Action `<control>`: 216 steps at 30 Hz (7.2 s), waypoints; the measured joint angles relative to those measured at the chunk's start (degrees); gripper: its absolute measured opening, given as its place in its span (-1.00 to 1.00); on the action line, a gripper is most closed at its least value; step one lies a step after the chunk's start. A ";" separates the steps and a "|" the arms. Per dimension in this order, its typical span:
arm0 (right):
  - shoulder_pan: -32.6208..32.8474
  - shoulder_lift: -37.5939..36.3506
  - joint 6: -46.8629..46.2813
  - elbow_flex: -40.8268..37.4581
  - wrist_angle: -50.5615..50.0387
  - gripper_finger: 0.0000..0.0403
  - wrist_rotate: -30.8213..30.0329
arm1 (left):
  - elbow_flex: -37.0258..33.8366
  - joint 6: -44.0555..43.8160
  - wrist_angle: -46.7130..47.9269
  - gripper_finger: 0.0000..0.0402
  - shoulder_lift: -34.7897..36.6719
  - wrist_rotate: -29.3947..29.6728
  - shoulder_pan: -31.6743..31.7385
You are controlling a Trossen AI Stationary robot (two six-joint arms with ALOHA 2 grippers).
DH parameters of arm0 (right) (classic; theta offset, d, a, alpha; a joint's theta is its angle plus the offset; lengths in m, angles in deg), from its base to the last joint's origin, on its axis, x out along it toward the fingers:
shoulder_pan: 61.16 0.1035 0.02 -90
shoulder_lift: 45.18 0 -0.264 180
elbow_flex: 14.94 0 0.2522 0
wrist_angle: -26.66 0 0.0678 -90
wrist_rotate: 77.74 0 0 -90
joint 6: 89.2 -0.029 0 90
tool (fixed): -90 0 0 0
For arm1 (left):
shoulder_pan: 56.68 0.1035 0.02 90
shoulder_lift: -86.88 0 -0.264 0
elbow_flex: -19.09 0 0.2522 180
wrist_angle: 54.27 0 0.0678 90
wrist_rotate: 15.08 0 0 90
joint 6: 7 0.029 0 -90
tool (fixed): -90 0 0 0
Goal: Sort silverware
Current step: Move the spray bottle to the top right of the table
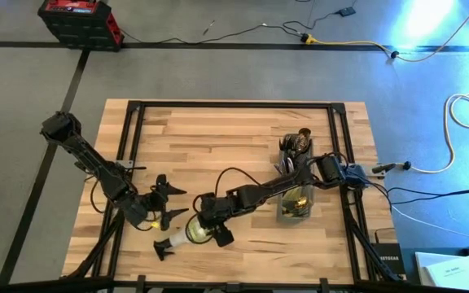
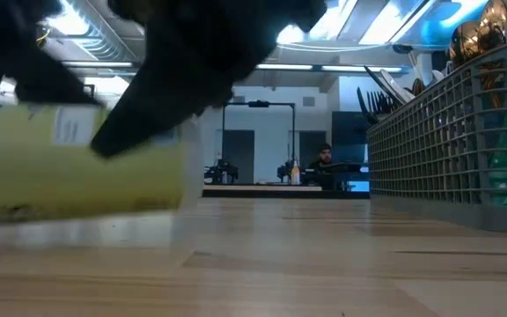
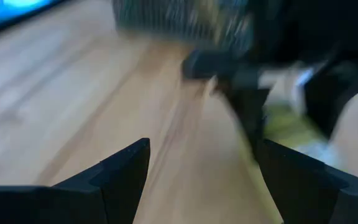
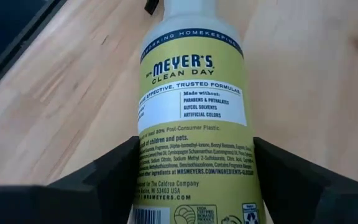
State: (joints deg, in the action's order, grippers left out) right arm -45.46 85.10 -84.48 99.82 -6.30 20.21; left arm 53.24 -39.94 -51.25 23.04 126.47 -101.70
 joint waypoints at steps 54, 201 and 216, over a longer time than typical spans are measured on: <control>-7.10 -58.34 -19.09 -48.94 36.06 0.18 -16.25 | 0.71 37.90 -23.24 0.40 7.91 5.01 10.77; -25.85 -84.21 -13.42 -52.90 5.09 0.26 -36.18 | 12.62 36.03 -22.02 0.39 1.01 -31.99 27.21; -49.96 -88.86 -31.87 -70.37 9.58 0.25 -44.70 | 11.93 31.82 -21.47 0.40 -3.74 -31.87 27.26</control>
State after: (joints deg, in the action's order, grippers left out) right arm -95.41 -3.76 -116.35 29.45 3.28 -24.49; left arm 65.17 -8.13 -72.71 19.31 94.60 -74.44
